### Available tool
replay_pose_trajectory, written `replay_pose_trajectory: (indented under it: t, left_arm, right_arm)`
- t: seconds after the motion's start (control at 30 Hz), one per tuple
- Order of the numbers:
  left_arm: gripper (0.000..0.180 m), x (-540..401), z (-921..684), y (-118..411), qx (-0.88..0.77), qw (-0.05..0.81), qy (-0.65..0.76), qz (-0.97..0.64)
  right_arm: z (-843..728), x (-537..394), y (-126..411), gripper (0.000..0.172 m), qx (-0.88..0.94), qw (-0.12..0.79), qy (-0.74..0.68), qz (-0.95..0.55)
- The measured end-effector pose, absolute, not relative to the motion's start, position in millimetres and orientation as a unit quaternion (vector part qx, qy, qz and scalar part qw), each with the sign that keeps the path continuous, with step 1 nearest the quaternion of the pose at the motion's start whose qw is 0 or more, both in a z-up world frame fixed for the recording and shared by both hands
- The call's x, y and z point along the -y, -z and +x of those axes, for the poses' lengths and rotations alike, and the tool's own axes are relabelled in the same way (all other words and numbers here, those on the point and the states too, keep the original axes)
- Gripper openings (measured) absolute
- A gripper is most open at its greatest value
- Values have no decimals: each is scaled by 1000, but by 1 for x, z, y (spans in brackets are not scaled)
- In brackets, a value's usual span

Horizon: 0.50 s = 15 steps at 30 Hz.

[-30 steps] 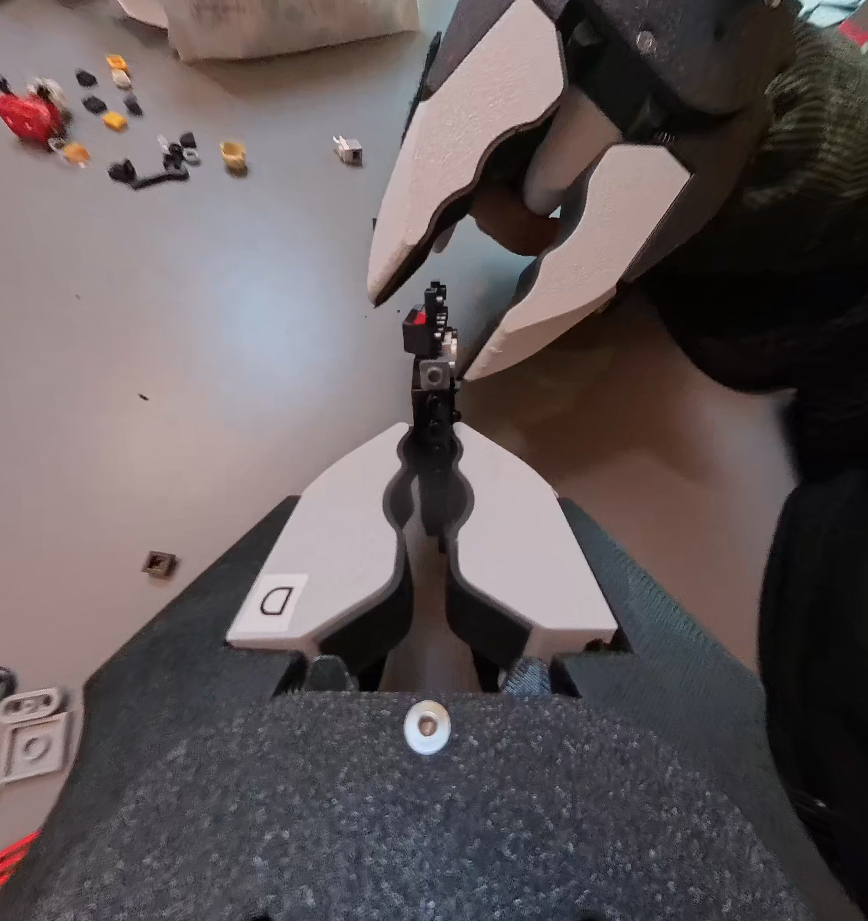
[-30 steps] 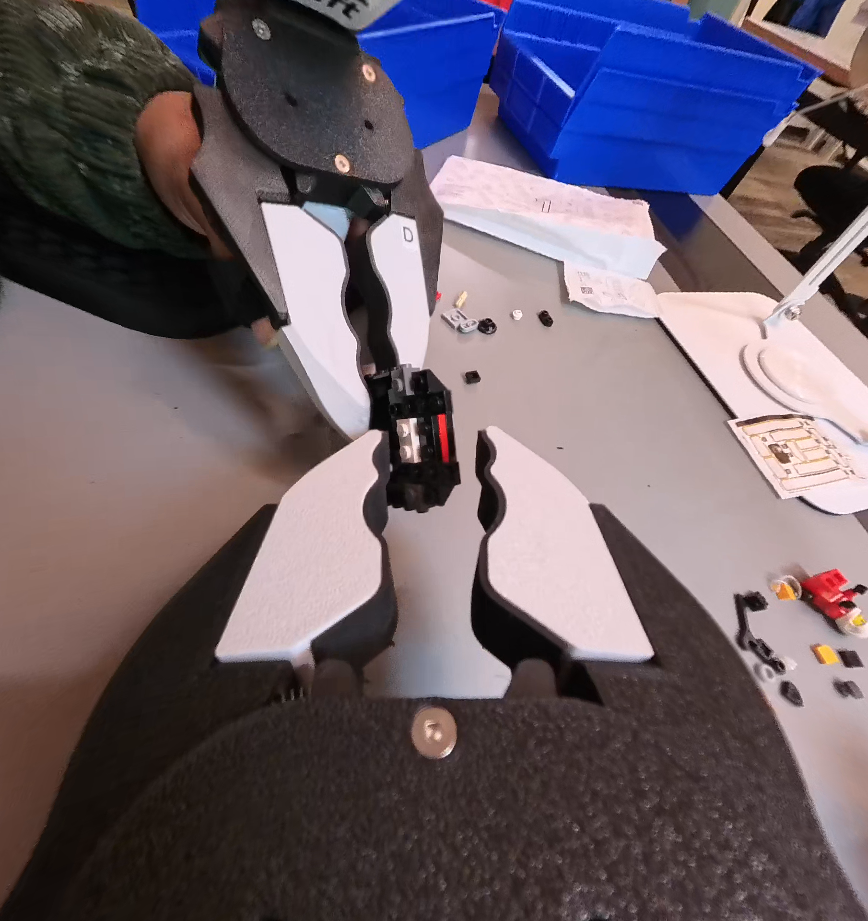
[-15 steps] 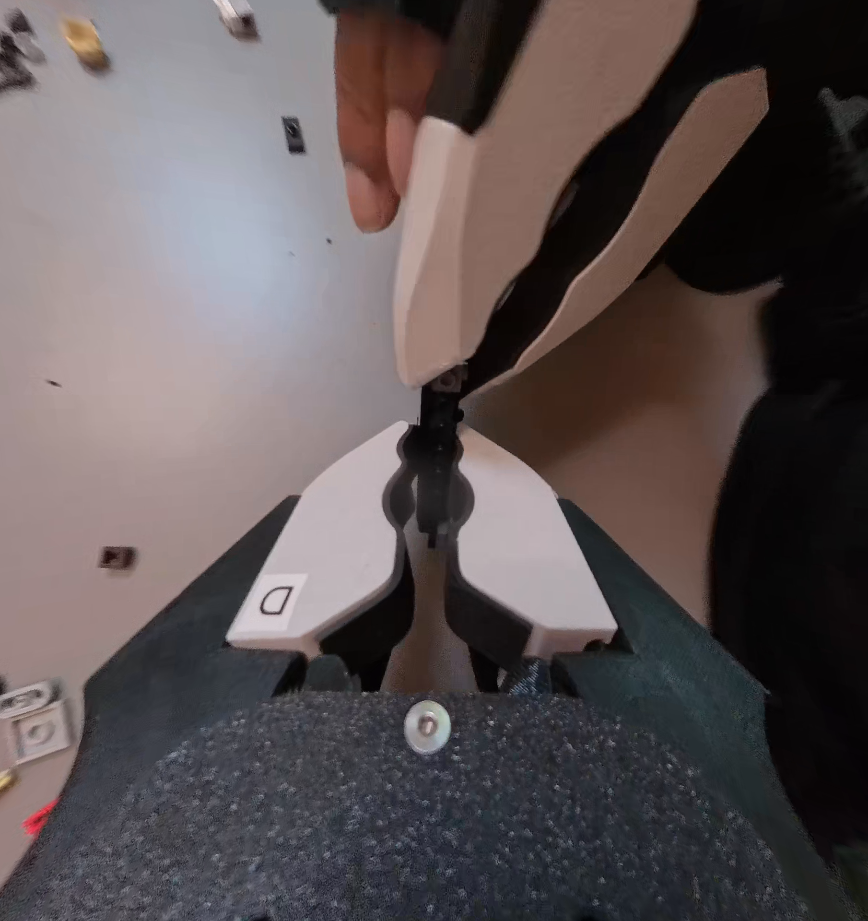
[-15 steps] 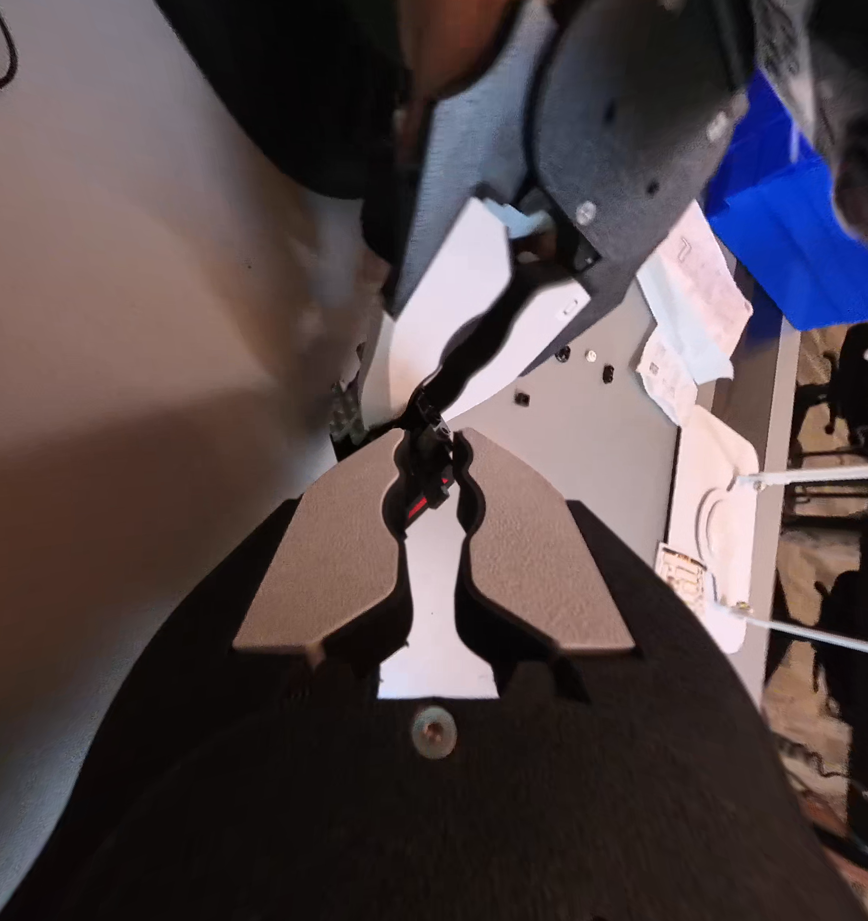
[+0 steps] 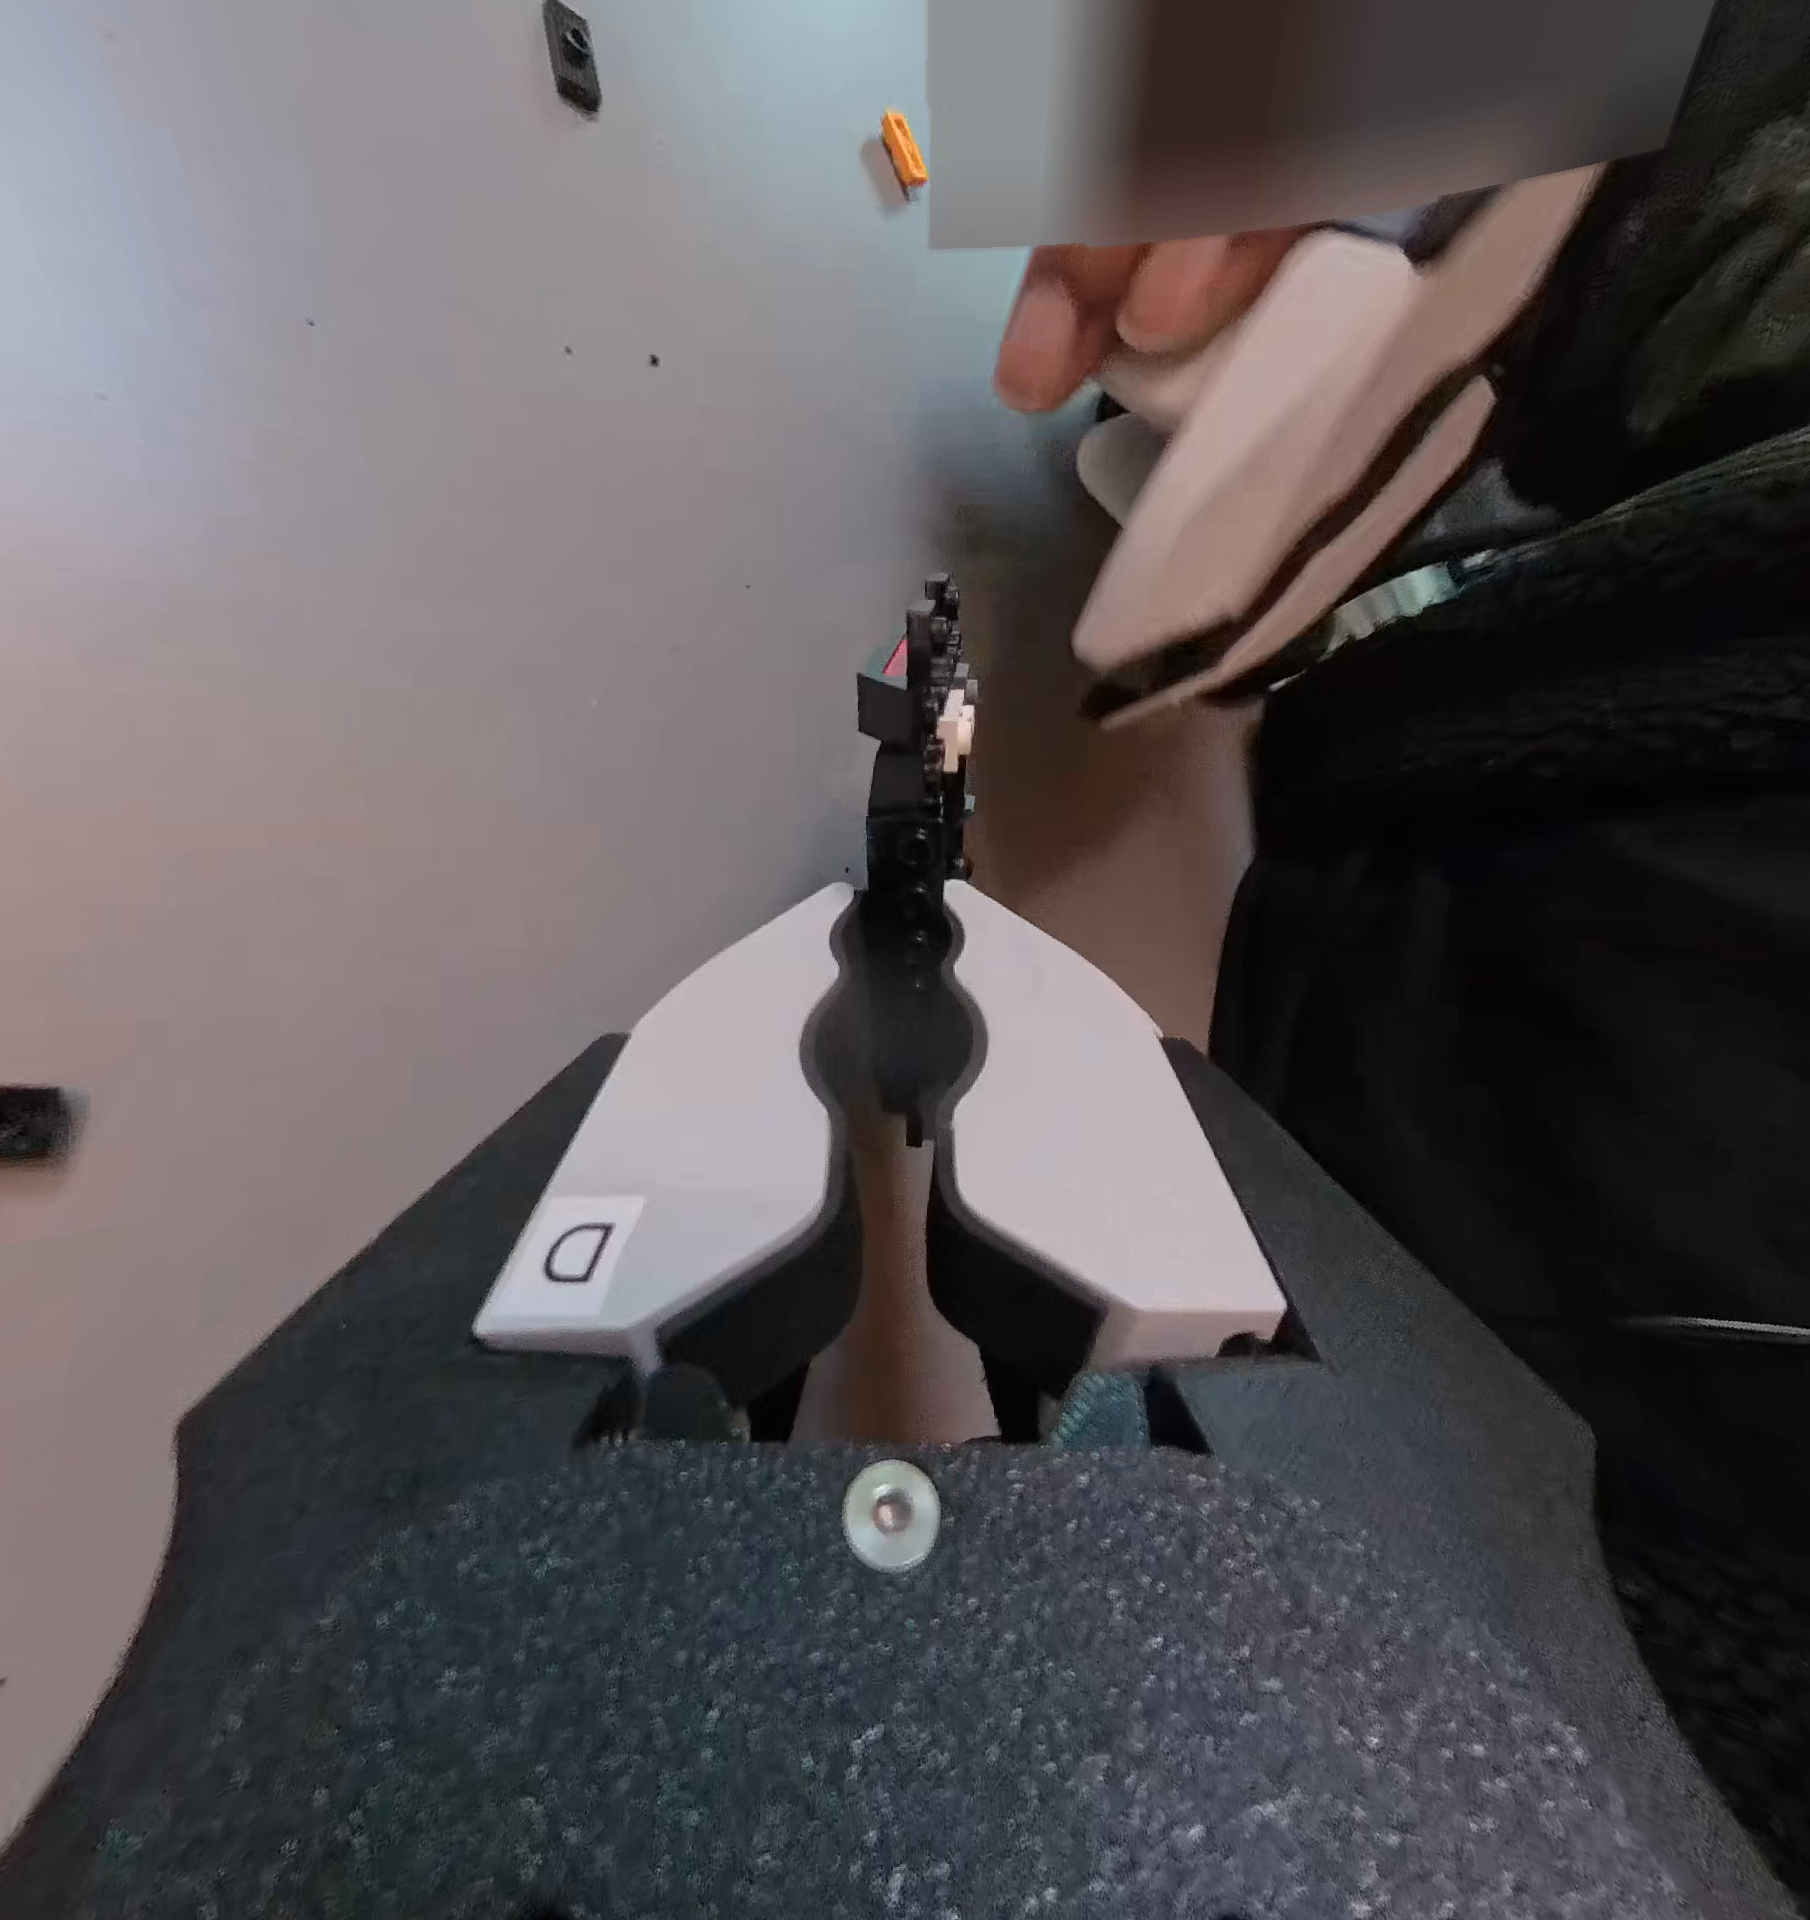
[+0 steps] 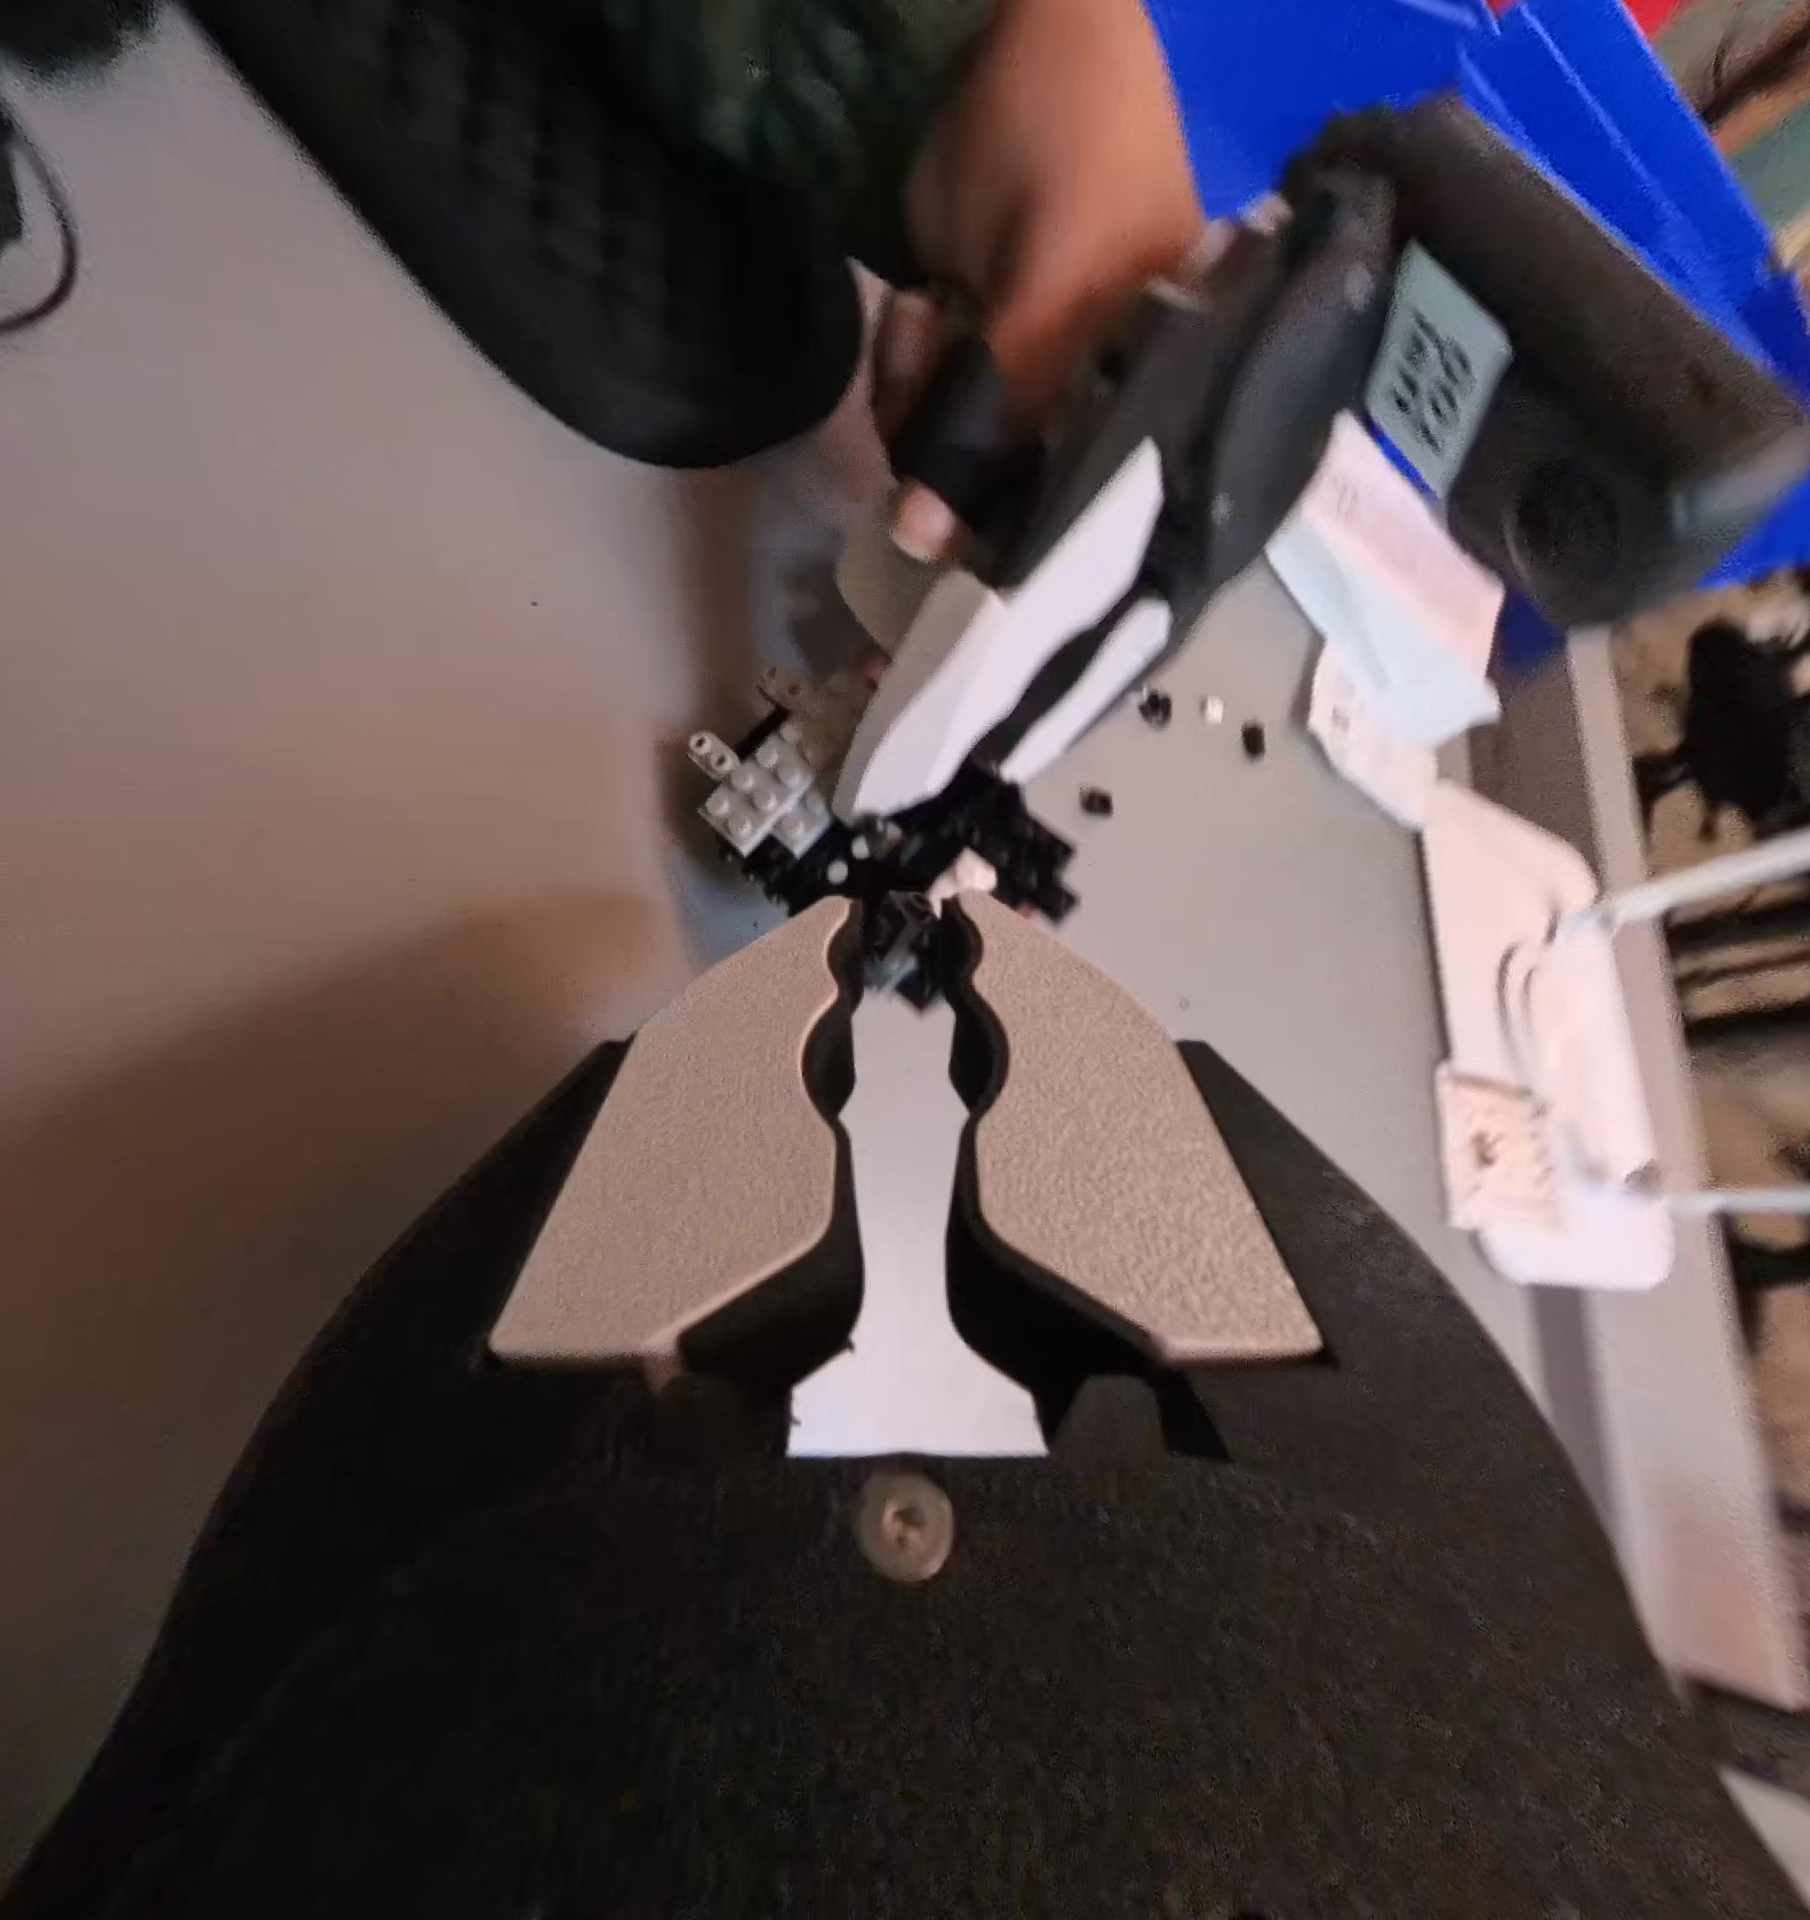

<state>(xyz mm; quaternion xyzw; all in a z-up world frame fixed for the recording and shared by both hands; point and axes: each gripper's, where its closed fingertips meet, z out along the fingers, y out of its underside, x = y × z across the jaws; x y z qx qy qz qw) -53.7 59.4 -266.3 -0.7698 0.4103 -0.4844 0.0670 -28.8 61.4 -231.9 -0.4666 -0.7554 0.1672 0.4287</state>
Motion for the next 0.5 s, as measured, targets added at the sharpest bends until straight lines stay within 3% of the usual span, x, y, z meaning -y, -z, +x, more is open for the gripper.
replay_pose_trajectory:
  t: [0.03,0.2,0.37,0.5]
  left_arm:
    - [9,-61,-55,266,-402,67,491,-770]
    - [9,-66,-57,262,-373,71,516,-768]
    - [8,-67,-54,258,-350,73,547,-757]
    - [8,-71,-51,254,-350,106,545,-755]
  right_arm:
    - [-23,-67,233,14,735,425,-185,-495]
    - [-6,-74,257,37,673,371,-241,-592]
    - [-11,-69,263,39,641,354,-276,-622]
    - [-23,-75,252,36,529,313,-383,-690]
